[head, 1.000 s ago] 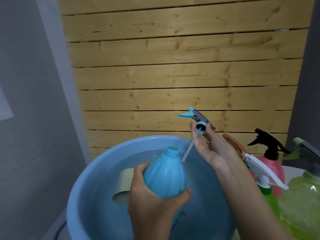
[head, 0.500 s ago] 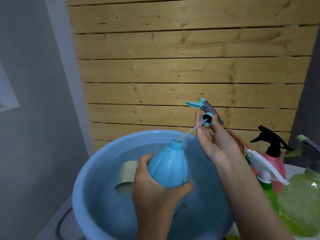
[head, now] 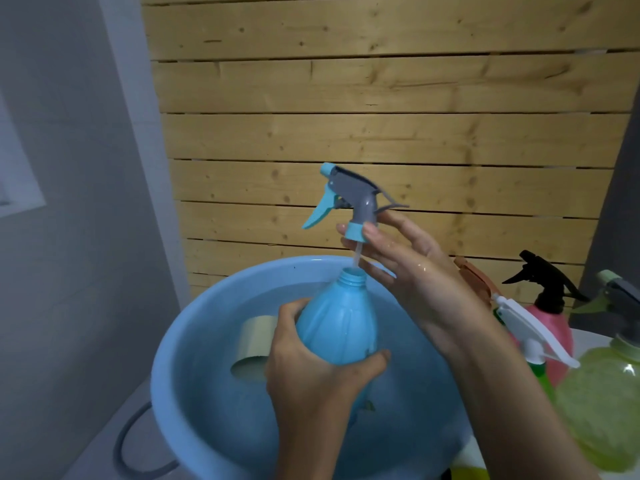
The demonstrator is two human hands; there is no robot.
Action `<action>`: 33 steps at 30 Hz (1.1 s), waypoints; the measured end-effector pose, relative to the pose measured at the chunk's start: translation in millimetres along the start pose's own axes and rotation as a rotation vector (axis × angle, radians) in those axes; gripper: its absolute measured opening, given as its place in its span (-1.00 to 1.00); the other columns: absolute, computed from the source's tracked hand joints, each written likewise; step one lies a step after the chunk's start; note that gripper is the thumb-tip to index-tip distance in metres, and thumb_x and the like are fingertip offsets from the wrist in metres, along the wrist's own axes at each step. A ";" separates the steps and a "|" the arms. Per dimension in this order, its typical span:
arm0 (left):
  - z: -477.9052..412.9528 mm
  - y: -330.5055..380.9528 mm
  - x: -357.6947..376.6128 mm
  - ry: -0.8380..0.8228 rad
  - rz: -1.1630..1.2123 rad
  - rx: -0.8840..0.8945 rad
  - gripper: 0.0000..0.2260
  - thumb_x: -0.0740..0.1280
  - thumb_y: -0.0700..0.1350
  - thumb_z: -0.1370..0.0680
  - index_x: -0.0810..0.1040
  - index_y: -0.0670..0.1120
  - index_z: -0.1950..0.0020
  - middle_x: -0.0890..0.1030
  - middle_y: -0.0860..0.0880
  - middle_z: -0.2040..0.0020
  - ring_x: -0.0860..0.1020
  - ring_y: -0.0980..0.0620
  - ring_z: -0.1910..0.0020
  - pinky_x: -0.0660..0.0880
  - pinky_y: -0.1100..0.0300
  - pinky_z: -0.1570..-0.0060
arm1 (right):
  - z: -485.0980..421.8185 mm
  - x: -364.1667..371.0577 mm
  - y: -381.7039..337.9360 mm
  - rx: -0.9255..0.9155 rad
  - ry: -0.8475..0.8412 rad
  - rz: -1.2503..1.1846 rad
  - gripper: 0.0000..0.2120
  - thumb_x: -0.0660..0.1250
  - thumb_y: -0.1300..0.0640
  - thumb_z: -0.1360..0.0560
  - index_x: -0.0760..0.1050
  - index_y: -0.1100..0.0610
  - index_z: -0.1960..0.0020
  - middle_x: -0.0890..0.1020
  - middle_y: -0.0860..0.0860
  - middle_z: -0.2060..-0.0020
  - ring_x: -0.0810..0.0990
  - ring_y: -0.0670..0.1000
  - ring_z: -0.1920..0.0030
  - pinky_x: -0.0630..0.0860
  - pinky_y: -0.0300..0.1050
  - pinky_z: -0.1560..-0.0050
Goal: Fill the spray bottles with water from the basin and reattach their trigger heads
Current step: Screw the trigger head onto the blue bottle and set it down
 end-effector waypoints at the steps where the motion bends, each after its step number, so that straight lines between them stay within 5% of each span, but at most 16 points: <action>1: -1.1 1.2 -0.3 0.005 0.008 0.002 -0.36 0.67 -0.04 0.03 0.43 0.12 0.08 0.52 0.24 0.18 0.45 0.44 0.13 0.38 0.50 0.31 | 1.7 0.6 0.9 0.007 -0.018 0.012 -0.57 0.37 0.08 -0.42 0.44 0.18 -0.24 0.68 0.08 -0.06 0.60 0.03 -0.19 0.45 -0.04 -0.28; 7: -7.9 9.9 -6.5 0.030 0.057 0.035 -0.36 0.66 0.02 0.05 0.44 0.14 0.07 0.55 0.28 0.16 0.50 0.36 0.13 0.44 0.39 0.27 | 8.0 4.8 5.8 -0.033 -0.036 0.039 -0.83 0.49 0.08 -0.36 0.62 -0.05 0.06 0.66 0.06 -0.09 0.59 0.01 -0.18 0.47 0.00 -0.26; 11: -16.4 15.9 -13.6 0.059 0.051 0.092 -0.33 0.65 0.05 0.05 0.46 0.14 0.01 0.53 0.36 0.10 0.54 0.28 0.15 0.54 0.21 0.18 | 11.9 8.8 1.7 -0.082 -0.090 0.053 -0.75 0.43 0.14 -0.43 0.59 0.06 -0.10 0.65 0.08 -0.13 0.58 0.02 -0.22 0.46 0.00 -0.29; 17: -26.3 25.2 -24.7 0.031 -0.105 0.298 -0.31 0.62 0.16 -0.01 0.43 0.17 -0.06 0.53 0.28 0.09 0.44 0.38 0.00 0.44 0.42 0.16 | 16.5 18.7 -12.0 -0.212 -0.065 0.196 -0.75 0.37 0.14 -0.40 0.58 0.07 -0.08 0.69 -0.01 -0.02 0.62 -0.12 -0.10 0.52 -0.33 -0.03; 22: -19.5 27.4 -24.1 0.089 -0.199 0.309 -0.32 0.42 0.40 -0.01 0.39 0.22 -0.05 0.51 0.31 0.18 0.47 0.27 0.19 0.49 0.26 0.18 | 18.2 27.2 -14.6 -0.291 -0.058 0.278 -0.80 0.37 0.10 -0.33 0.56 -0.01 0.04 0.69 -0.22 0.16 0.62 -0.29 0.07 0.48 -0.44 0.11; 28: -10.0 29.6 -22.6 0.129 -0.317 0.338 -0.31 0.32 0.45 -0.03 0.42 0.16 -0.07 0.57 0.18 0.20 0.59 0.03 0.17 0.53 0.10 0.23 | 17.9 23.2 -6.9 -0.250 0.062 0.288 -0.62 0.50 0.01 -0.12 0.52 0.09 0.12 0.63 -0.18 0.32 0.62 -0.16 0.14 0.55 -0.26 0.03; 33: -6.8 31.0 -19.1 0.087 -0.355 0.344 -0.33 0.30 0.44 -0.04 0.39 0.14 -0.04 0.53 0.19 0.22 0.57 0.05 0.16 0.47 0.16 0.27 | 20.4 27.3 -4.1 -0.178 0.081 0.338 -0.54 0.51 -0.05 -0.16 0.62 0.04 -0.04 0.61 -0.18 0.27 0.58 -0.20 0.14 0.55 -0.20 -0.01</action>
Point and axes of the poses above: each hand's wrist, its own z-axis away from the middle knuckle, its own x-axis out of the palm, y = z × x, the point moved 2 cm from there along -z, towards the middle knuckle
